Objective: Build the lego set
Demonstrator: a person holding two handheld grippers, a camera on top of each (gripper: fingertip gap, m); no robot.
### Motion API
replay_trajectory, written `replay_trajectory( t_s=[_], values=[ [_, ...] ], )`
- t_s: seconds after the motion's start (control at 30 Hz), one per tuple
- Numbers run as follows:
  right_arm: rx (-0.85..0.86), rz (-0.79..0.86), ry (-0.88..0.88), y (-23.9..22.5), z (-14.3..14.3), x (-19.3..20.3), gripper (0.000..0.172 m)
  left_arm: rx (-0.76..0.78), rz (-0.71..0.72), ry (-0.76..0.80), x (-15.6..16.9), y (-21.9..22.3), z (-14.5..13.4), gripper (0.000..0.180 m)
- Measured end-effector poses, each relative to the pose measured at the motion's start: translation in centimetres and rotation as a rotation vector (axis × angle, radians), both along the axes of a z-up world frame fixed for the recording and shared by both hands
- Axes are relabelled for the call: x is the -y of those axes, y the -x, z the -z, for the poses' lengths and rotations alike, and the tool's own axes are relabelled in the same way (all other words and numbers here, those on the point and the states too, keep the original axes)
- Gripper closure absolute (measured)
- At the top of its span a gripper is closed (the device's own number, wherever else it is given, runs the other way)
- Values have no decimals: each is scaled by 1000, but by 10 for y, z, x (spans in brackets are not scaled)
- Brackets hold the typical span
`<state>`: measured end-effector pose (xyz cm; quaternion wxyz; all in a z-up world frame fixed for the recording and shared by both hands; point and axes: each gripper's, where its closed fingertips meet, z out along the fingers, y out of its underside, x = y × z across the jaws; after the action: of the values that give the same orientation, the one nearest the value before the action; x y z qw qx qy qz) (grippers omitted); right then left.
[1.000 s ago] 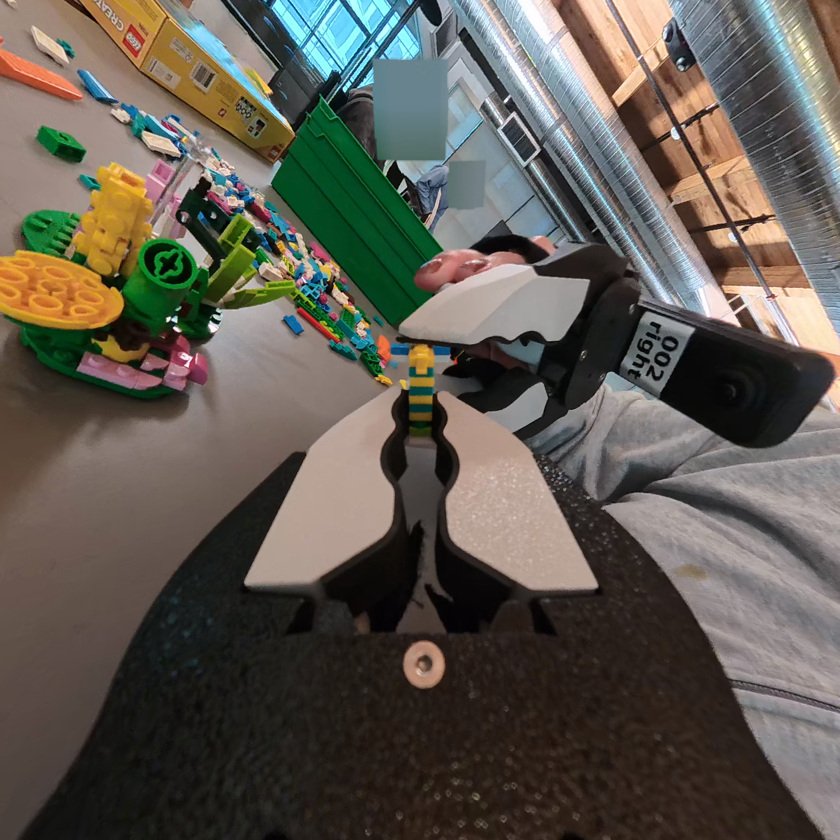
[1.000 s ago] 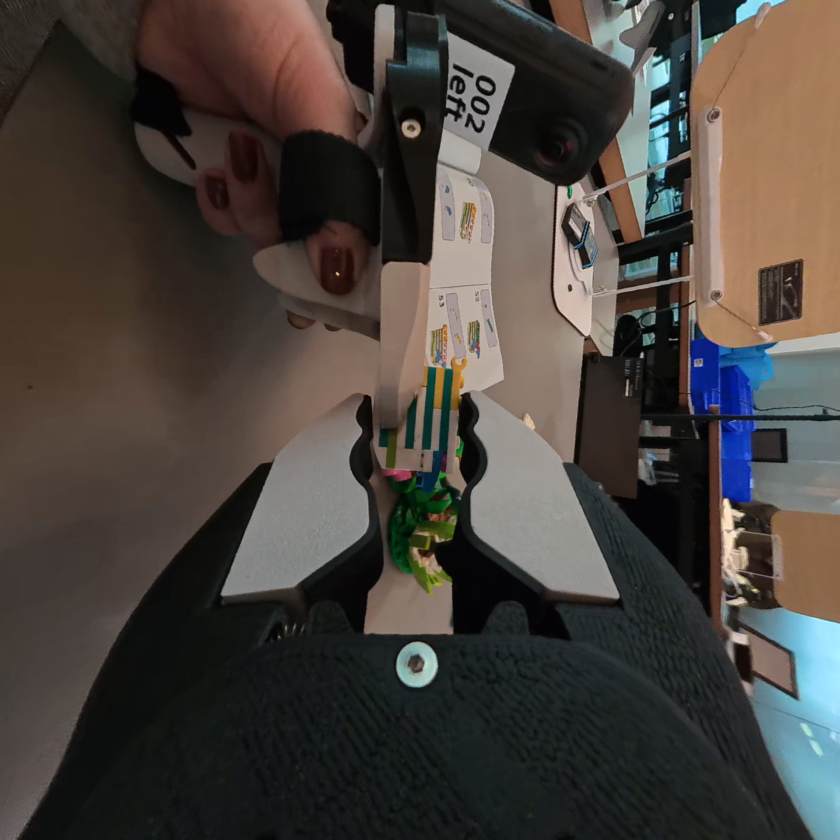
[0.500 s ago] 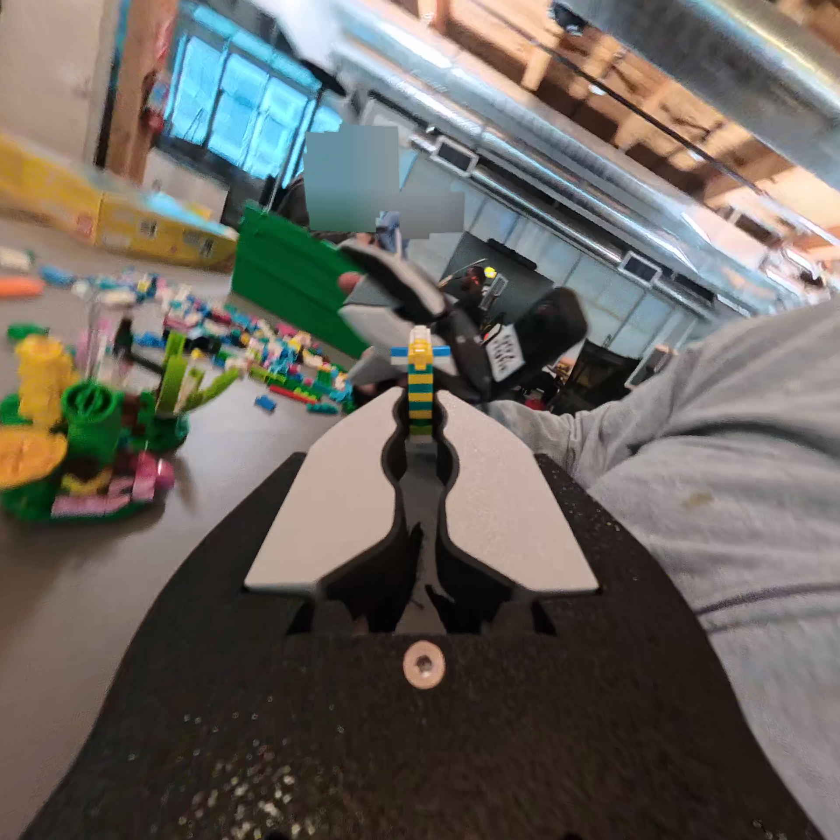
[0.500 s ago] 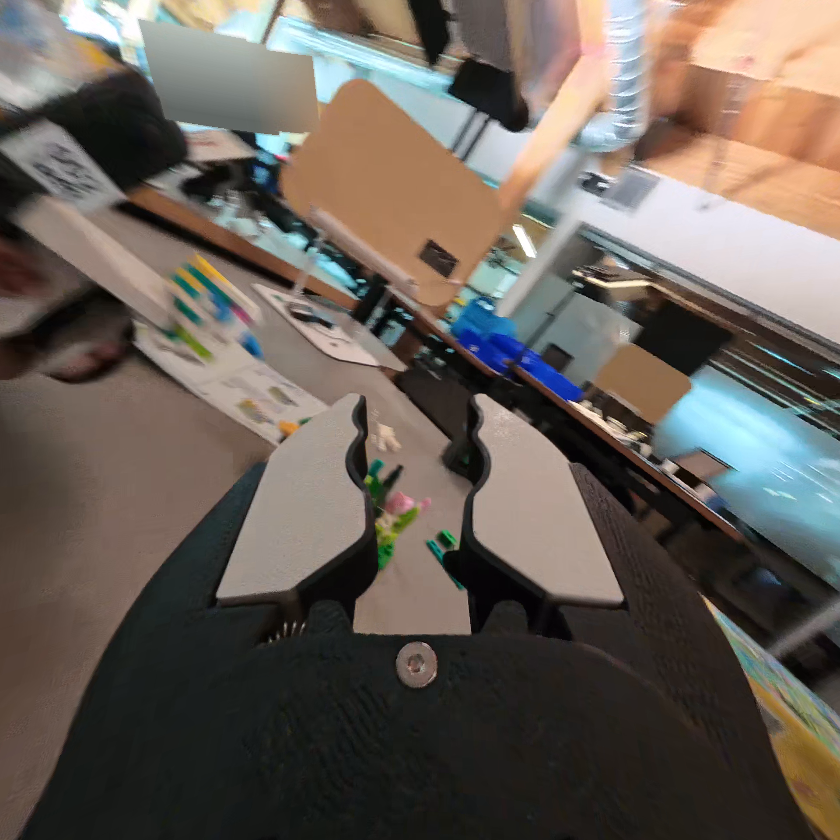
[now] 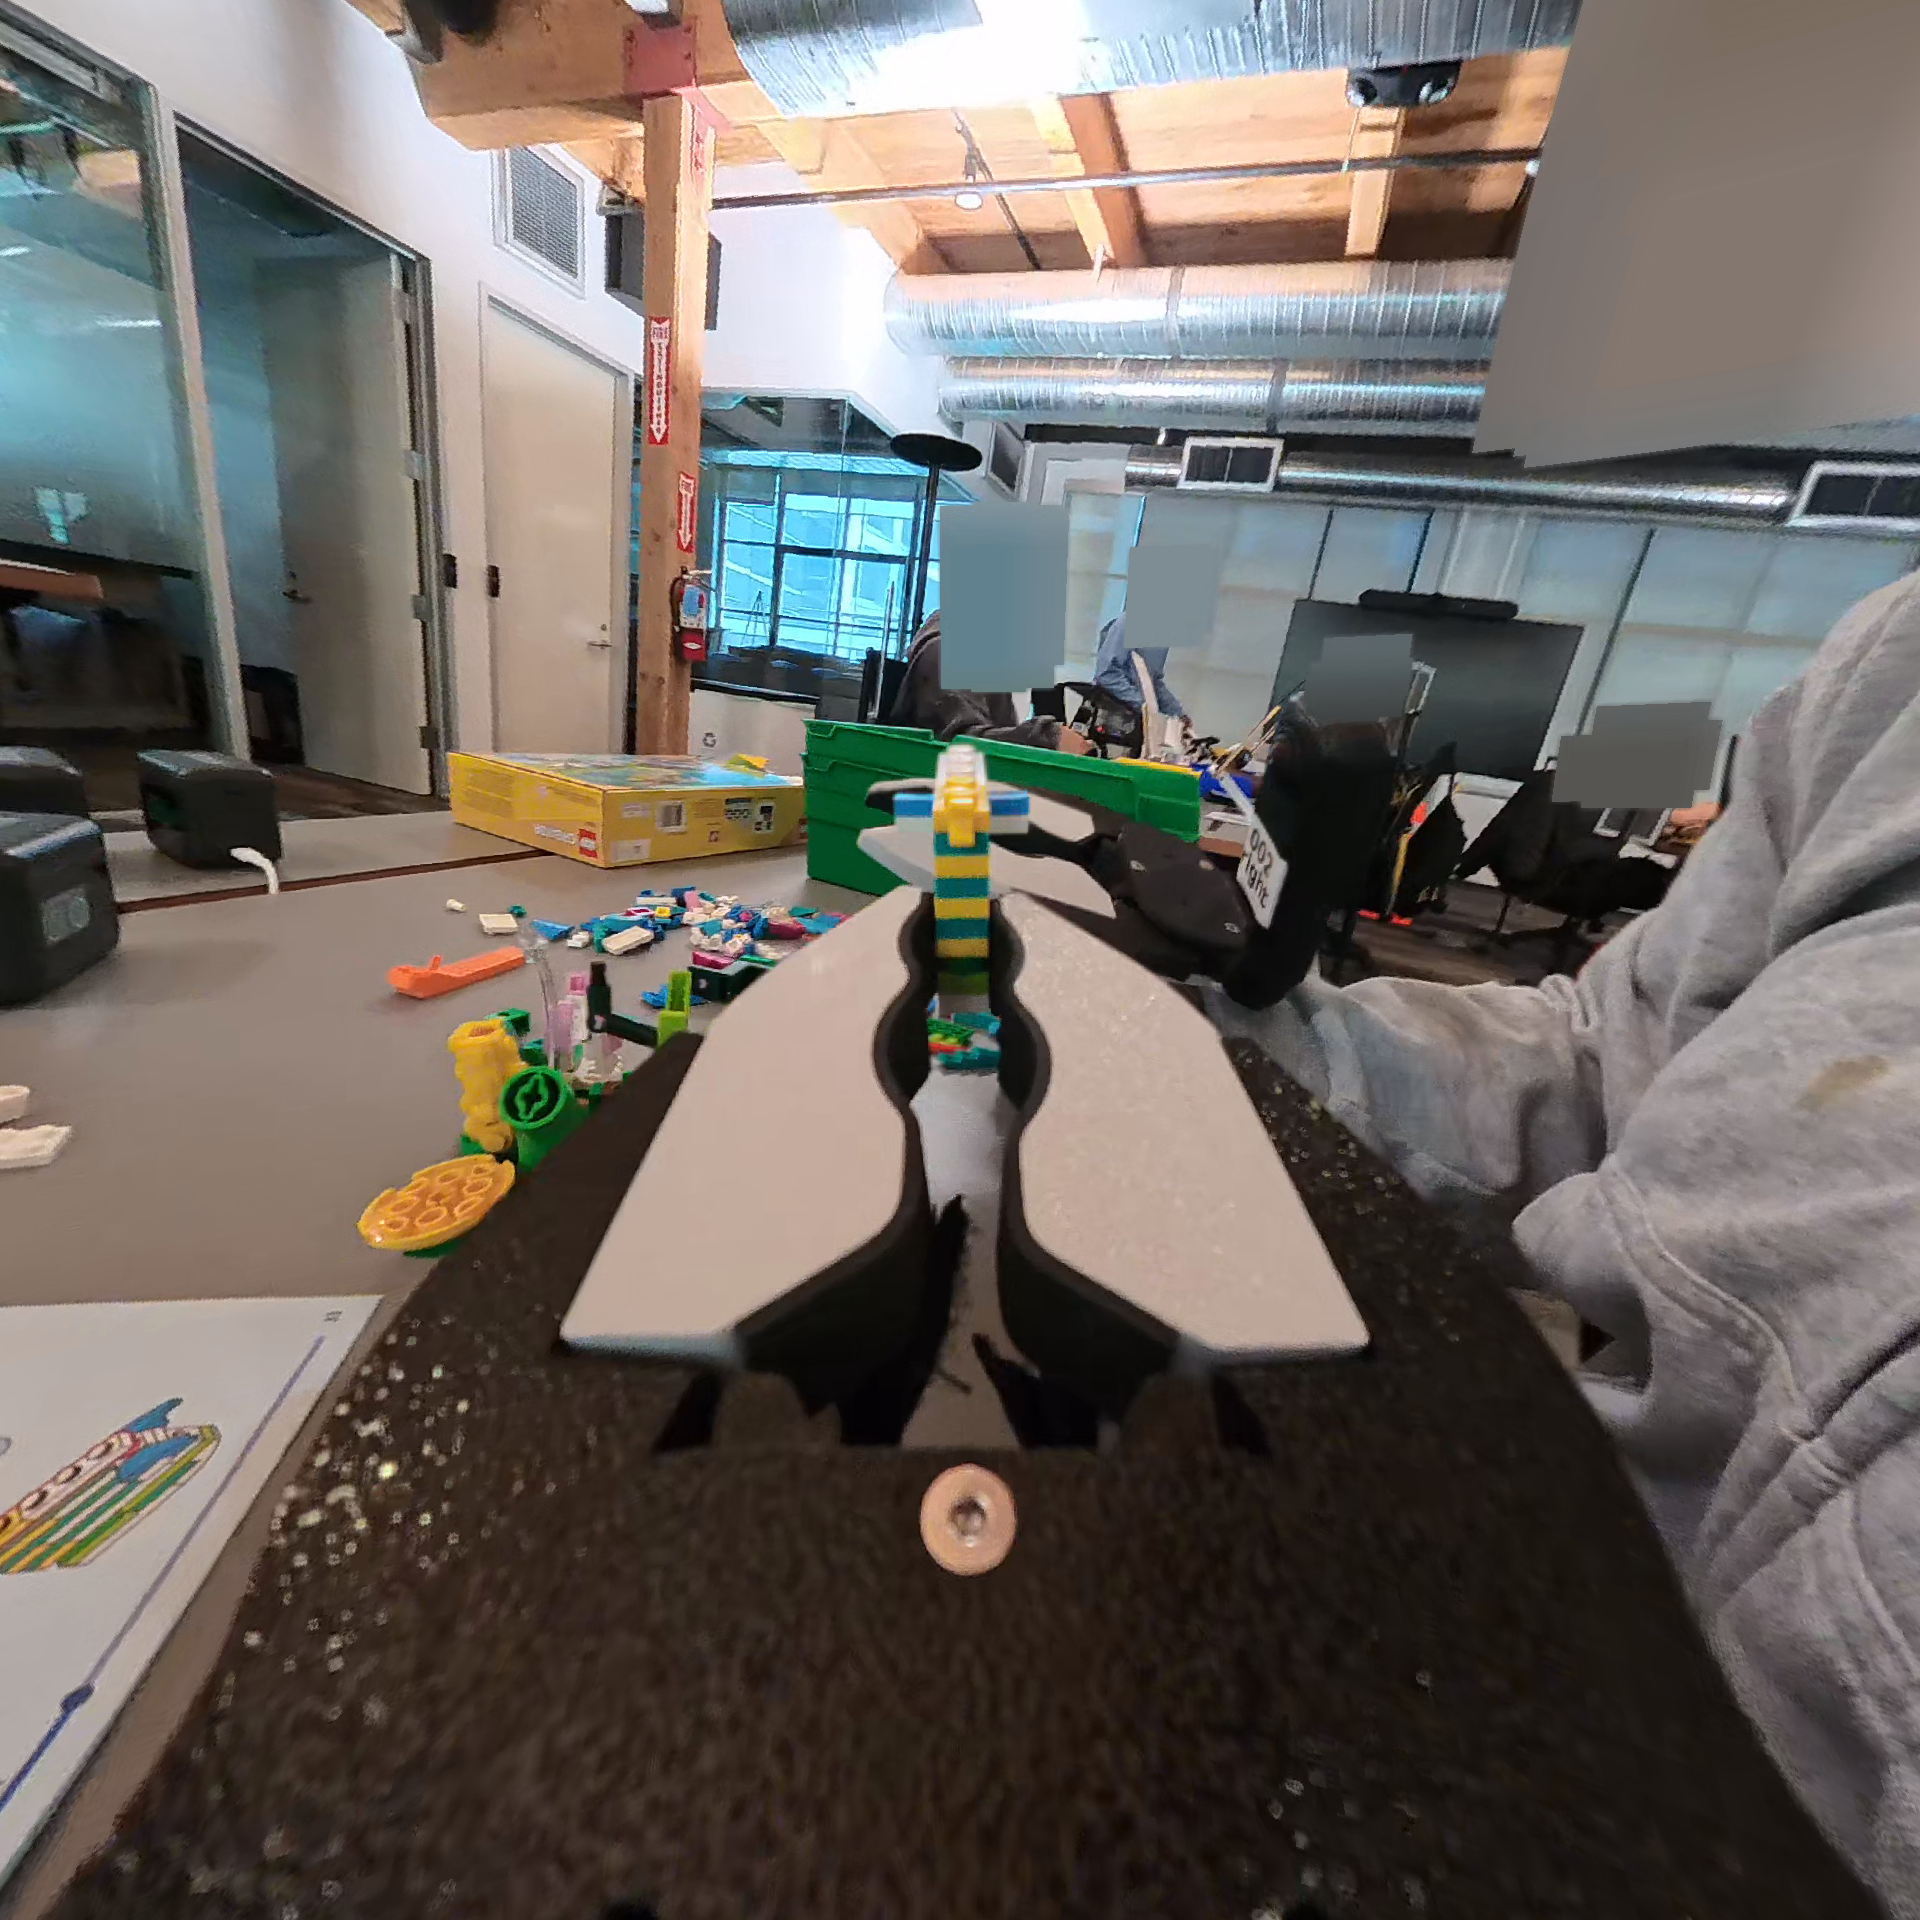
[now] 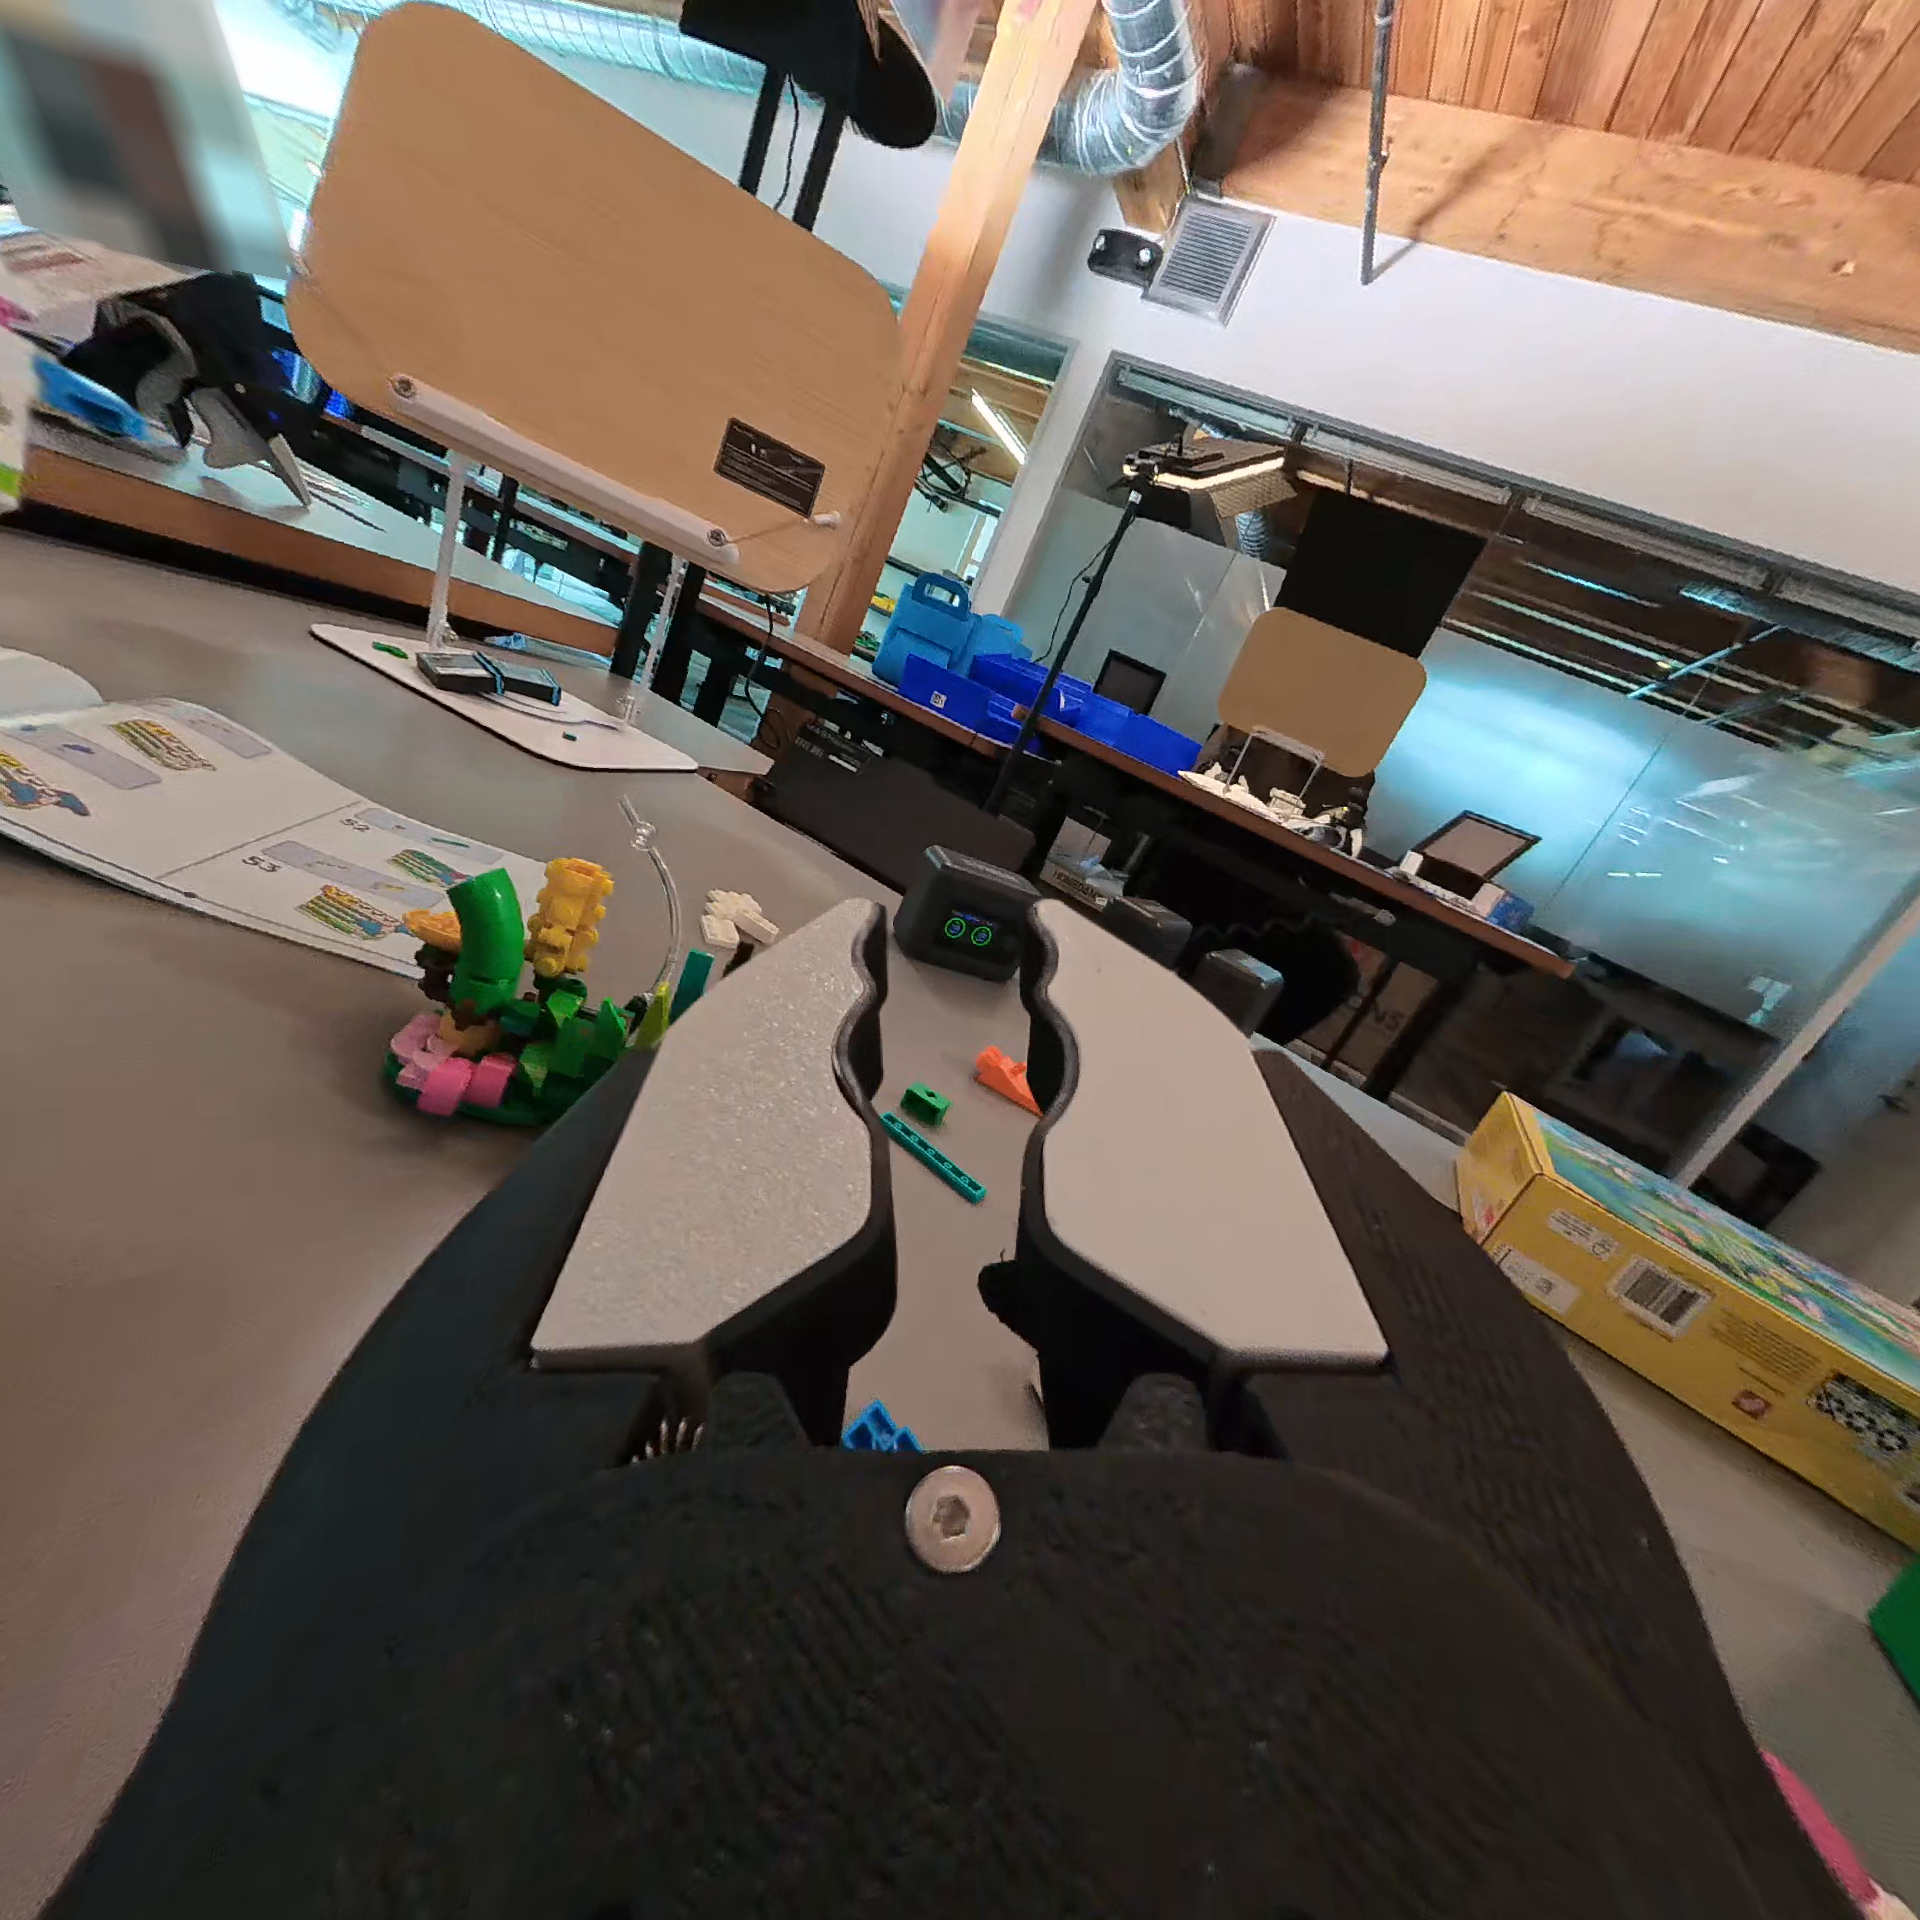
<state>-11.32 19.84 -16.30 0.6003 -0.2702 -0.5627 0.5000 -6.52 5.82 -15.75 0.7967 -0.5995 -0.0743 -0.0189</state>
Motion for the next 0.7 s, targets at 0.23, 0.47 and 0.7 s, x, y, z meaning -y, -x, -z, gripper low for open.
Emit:
replay_trajectory(
  t_s=[0.23, 0.47, 0.7],
  values=[
    [-8, -11, -117, -2, 6, 12, 154, -32, -25, 19, -2, -1, 1, 172],
    [-6, -14, -181, -1, 11, 18, 156, -22, -27, 4, -1, 0, 0, 172],
    [-4, -14, -198, -1, 13, 19, 157, -21, -29, -3, 0, 1, -1, 172]
  ],
)
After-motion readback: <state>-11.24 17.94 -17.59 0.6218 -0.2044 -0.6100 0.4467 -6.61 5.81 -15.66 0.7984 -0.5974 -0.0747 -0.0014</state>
